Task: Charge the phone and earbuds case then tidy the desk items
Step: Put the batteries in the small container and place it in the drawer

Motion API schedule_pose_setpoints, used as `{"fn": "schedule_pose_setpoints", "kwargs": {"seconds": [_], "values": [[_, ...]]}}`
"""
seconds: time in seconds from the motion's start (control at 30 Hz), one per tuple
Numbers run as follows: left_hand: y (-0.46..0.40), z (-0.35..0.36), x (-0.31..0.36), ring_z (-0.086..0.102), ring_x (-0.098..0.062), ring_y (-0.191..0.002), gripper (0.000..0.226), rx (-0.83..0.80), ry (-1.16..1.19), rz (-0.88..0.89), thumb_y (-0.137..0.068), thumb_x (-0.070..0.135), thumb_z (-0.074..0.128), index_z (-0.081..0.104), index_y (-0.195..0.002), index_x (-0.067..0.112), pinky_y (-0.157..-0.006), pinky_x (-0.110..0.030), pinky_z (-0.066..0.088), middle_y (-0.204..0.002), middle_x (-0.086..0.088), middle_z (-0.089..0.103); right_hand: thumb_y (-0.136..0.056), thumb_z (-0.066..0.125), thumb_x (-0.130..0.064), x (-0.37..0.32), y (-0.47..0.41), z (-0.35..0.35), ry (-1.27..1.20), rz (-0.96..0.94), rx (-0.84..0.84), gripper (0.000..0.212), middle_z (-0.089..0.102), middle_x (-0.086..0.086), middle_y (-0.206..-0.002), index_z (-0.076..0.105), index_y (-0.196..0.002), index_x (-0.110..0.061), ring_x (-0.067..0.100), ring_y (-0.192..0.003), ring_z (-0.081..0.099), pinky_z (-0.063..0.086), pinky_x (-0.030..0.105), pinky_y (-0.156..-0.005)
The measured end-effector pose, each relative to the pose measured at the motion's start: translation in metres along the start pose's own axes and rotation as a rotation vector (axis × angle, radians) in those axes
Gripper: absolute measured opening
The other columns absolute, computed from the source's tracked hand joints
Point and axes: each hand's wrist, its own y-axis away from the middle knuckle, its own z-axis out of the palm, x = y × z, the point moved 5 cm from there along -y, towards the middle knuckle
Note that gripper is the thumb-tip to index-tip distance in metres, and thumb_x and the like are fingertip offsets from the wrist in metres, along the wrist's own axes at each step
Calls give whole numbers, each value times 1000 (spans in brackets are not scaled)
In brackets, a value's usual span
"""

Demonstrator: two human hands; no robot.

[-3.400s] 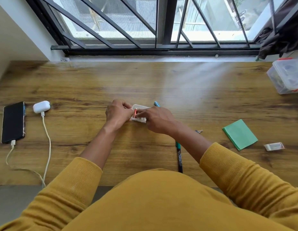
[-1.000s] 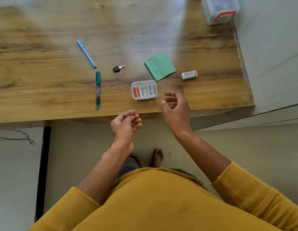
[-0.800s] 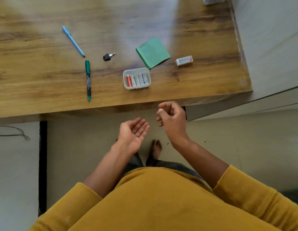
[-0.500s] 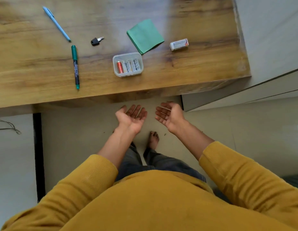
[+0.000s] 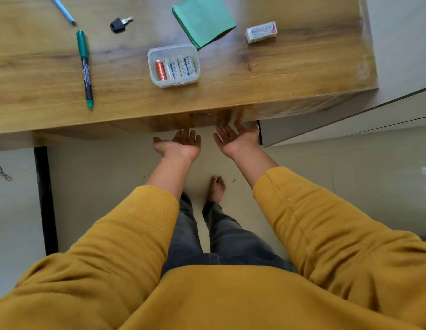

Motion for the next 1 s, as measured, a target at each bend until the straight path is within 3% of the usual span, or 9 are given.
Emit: {"fn": "schedule_pose_setpoints", "kwargs": {"seconds": [0.1,0.27,0.5,0.63,0.87,1.0], "values": [[-4,9,3,58,-32,-135,86,-40,32,0,-99,72,28,55,-145,4,-123,-49,33,-145,-15,61,-105,18,-68,-2,-3,4,-52,-2,-20,67,55,14,-151,58,-130,-19,33,-141,53,30,49,-121],[-5,8,4,62,-32,-125,89,-115,14,-6,-97,77,28,58,-139,4,-121,-52,35,-136,-16,65,-103,23,-73,-2,-1,5,-54,2,-91,76,57,17,-147,55,-141,-15,33,-139,53,41,52,-105],[-6,3,5,58,-38,-132,94,-185,7,-12,-99,77,28,52,-143,-2,-123,-56,34,-140,-23,60,-103,25,-72,-7,2,1,-19,12,-147,75,58,19,-144,51,-145,-15,33,-138,53,41,54,-104],[-5,-2,6,60,-39,-129,91,-172,10,-4,-100,76,31,54,-138,-4,-118,-57,40,-137,-24,62,-100,32,-74,-5,4,-1,7,8,-115,80,65,19,-133,55,-141,-10,34,-122,60,45,51,-102],[11,-34,1,63,-45,-122,87,-173,-5,-13,-98,77,39,56,-136,0,-113,-60,46,-133,-27,65,-100,35,-75,9,19,-33,1,-9,-44,76,68,20,-124,58,-134,-11,35,-115,66,52,52,-99],[19,-58,-2,62,-46,-123,84,-186,-57,-21,-97,75,47,56,-136,1,-114,-60,46,-134,-26,65,-100,37,-74,22,27,-52,0,-35,-1,72,69,18,-121,60,-133,-15,34,-112,68,56,50,-86]]}}
